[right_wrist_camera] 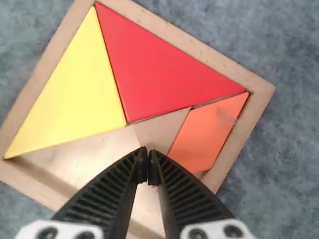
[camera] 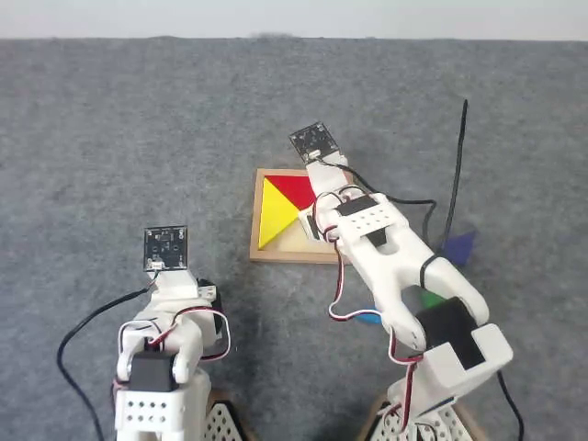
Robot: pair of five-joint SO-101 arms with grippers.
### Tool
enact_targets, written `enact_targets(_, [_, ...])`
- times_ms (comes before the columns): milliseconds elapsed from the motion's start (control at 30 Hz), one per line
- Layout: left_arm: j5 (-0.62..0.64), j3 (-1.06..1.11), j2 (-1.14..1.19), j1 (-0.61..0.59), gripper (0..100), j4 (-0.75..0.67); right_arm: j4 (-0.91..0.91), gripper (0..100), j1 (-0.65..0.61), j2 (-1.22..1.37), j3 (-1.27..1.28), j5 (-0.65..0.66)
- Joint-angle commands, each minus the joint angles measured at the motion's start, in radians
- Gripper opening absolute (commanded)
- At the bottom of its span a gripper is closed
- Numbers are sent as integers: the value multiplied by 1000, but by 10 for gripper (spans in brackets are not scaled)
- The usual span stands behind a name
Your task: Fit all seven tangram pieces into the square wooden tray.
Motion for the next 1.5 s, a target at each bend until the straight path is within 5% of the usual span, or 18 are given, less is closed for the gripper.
enact_targets(0, [-15, -13, -20, -6, 14, 5, 47, 18, -2, -142, -64, 12])
enact_targets(267, [-15, -13, -20, -6, 14, 5, 173, 20, 19, -535, 118, 15])
enact_targets(500, [-15, -13, -20, -6, 14, 5, 377, 20, 252, -596, 144, 25])
enact_targets(767, [-15, -13, -20, -6, 14, 5, 667, 24, 367, -596, 155, 235])
enact_targets(900, [-15, -13, -20, -6, 14, 5, 808, 139, 378, -598, 183, 285])
enact_targets(1067, [-15, -13, -20, -6, 14, 5, 762, 258, 383, -598, 313, 371])
enact_targets(1467, [-15, -13, -20, -6, 14, 5, 506, 268, 541, -596, 445, 371])
